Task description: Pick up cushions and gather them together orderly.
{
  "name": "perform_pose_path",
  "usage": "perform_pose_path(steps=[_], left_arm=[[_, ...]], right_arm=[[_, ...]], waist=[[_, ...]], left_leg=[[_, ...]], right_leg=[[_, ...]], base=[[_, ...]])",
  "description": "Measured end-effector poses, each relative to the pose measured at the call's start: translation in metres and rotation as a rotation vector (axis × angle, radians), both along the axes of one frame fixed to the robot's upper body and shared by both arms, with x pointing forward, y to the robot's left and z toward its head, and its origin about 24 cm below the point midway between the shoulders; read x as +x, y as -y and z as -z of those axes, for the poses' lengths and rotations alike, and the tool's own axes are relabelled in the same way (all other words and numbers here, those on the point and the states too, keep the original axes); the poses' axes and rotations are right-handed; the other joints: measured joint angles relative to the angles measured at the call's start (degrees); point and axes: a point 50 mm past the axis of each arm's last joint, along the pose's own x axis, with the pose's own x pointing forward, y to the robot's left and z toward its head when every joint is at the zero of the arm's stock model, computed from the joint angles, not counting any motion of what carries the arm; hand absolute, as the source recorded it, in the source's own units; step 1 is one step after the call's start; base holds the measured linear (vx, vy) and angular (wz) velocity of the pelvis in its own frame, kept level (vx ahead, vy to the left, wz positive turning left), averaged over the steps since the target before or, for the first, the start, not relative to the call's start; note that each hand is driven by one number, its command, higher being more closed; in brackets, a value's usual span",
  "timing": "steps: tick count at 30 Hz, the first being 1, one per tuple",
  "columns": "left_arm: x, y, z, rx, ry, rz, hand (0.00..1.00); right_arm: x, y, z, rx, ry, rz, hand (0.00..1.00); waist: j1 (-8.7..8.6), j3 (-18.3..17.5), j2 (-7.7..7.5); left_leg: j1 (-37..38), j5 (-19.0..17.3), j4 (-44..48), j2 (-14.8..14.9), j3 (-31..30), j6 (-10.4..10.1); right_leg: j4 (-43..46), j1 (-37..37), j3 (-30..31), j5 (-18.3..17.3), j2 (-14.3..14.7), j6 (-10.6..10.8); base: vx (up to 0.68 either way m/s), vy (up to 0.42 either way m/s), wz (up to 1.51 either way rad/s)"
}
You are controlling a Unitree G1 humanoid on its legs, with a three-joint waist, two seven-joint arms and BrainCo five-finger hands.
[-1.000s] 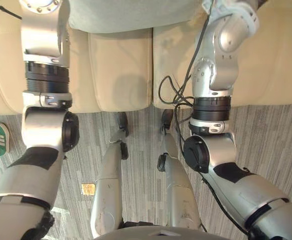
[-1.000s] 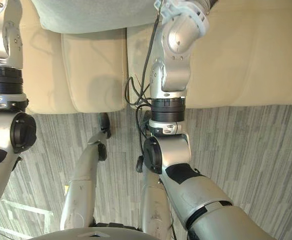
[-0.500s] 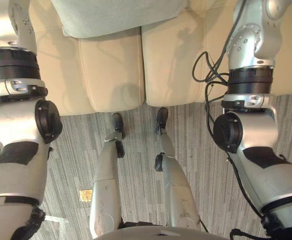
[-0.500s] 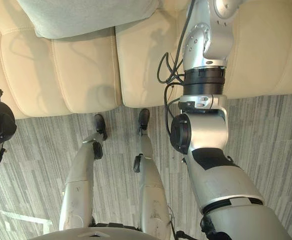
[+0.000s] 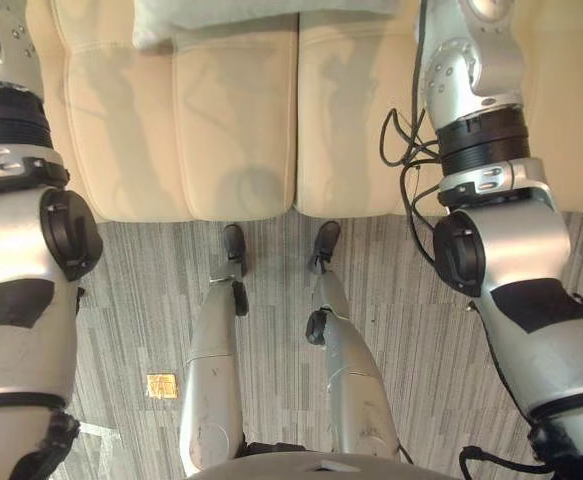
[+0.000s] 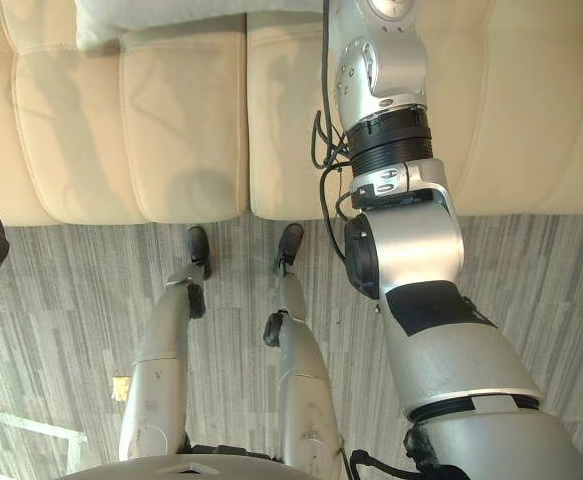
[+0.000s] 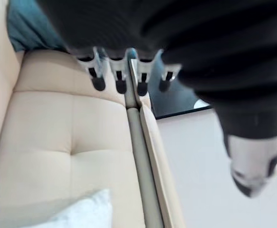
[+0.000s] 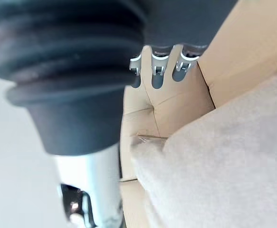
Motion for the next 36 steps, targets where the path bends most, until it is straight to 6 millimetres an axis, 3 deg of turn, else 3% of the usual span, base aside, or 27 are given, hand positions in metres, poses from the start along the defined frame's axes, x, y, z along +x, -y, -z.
perform_pose_path(steps=[5, 10, 11, 13, 14, 16, 18, 20, 22, 25, 31, 36], left_arm=[[-0.004, -0.003, 0.012, 0.028, 0.019, -0.018, 0.0], [-0.013, -0.002, 0.087, 0.047, 0.026, -0.032, 0.0], [-0.016, -0.004, 0.117, 0.021, -0.008, -0.027, 0.0], [-0.021, -0.007, 0.158, -0.002, -0.073, -0.033, 0.0], [-0.028, -0.008, 0.19, -0.007, -0.141, -0.033, 0.0], [-0.037, -0.009, 0.224, -0.024, -0.223, -0.036, 0.0], [-0.052, -0.01, 0.272, -0.047, -0.356, -0.017, 0.0], [-0.061, -0.01, 0.302, -0.063, -0.456, 0.002, 0.0], [-0.08, -0.015, 0.347, -0.066, -0.628, 0.008, 0.0], [-0.103, -0.016, 0.399, -0.107, -0.834, 0.026, 0.0], [-0.162, 0.0, 0.492, -0.27, -1.216, 0.066, 0.0], [-0.198, 0.013, 0.541, -0.345, -1.484, 0.078, 0.0]], right_arm=[[-0.004, 0.003, 0.005, 0.022, 0.024, -0.023, 0.0], [-0.036, 0.026, 0.047, -0.007, 0.137, 0.064, 0.0], [-0.043, 0.036, 0.067, -0.029, 0.126, 0.13, 0.0], [-0.047, 0.049, 0.097, -0.069, 0.073, 0.213, 0.0], [-0.051, 0.061, 0.126, -0.119, 0.005, 0.283, 0.0], [-0.053, 0.071, 0.162, -0.175, -0.102, 0.332, 0.0], [-0.06, 0.08, 0.215, -0.284, -0.274, 0.354, 0.0], [-0.066, 0.082, 0.247, -0.323, -0.381, 0.345, 0.0], [-0.075, 0.08, 0.301, -0.335, -0.576, 0.3, 0.0], [-0.1, 0.079, 0.361, -0.328, -0.799, 0.254, 0.0], [-0.154, 0.077, 0.447, -0.319, -1.161, 0.182, 0.0], [-0.183, 0.076, 0.491, -0.337, -1.385, 0.13, 0.0]], waist=[[0.45, 0.0, -0.18], [0.01, 0.1, -0.22], [-0.26, 0.0, -0.26], [-0.74, 0.0, -0.37], [-1.27, -0.1, -0.43], [-1.41, -0.1, -0.46], [-1.46, -0.1, -0.49], [-1.78, -0.2, -0.73], [-2.22, -2.0, -2.54], [-3.05, -5.9, -4.31], [-5.32, -11.8, -4.49], [-6.31, -14.2, -4.33]], left_leg=[[1.2, 1.6, -2.7, -0.2, -0.5, -0.7], [5.3, 3.0, -6.9, -1.1, 0.6, -1.0], [6.9, 3.6, -8.4, -1.5, 0.7, -1.2], [8.9, 4.1, -10.1, -1.9, 0.9, -1.3], [10.2, 4.2, -10.7, -2.6, 1.0, -1.3], [11.6, 4.3, -11.0, -3.2, 0.7, -1.3], [14.1, 4.3, -11.6, -3.5, 0.7, -1.4], [16.2, 4.1, -12.3, -3.7, 0.4, -1.5], [19.8, 4.0, -13.6, -4.0, 0.4, -1.7], [24.7, 4.1, -16.6, -4.8, 0.2, -1.8], [35.2, 3.9, -20.1, -6.4, 0.5, -2.1], [42.0, 3.6, -22.7, -7.0, 1.1, -2.2]], right_leg=[[0.0, 0.1, 0.0, 0.0, 0.1, 0.0], [0.0, 1.8, 0.6, 0.0, -0.3, 0.0], [0.0, 2.6, 1.4, -0.1, -0.5, 0.0], [0.0, 3.6, 2.0, -0.3, -0.7, -0.1], [0.0, 5.1, 2.8, -2.3, -1.1, -0.1], [0.0, 6.5, 3.2, -3.8, -1.5, -0.1], [0.0, 8.7, 3.4, -5.3, -1.5, 0.4], [0.0, 10.6, 3.4, -5.9, -1.5, 0.2], [0.0, 13.3, 4.2, -6.6, -1.5, -0.2], [-0.1, 16.7, 4.5, -8.1, -2.0, -0.4], [0.0, 25.5, 4.6, -9.8, -3.1, 0.4], [-0.4, 30.9, 4.7, -11.2, -3.6, 0.5]], base=[[-0.01, -0.033, 0.1], [-0.01, -0.028, 0.01], [0.0, -0.018, 0.05], [0.0, -0.017, 0.1], [0.0, -0.016, 0.21], [-0.01, -0.026, 0.14], [-0.02, -0.03, 0.02], [-0.01, -0.016, 0.03], [0.02, -0.026, -0.03], [0.06, -0.01, 0.01], [0.1, 0.019, 0.01], [0.05, 0.019, -0.02]])
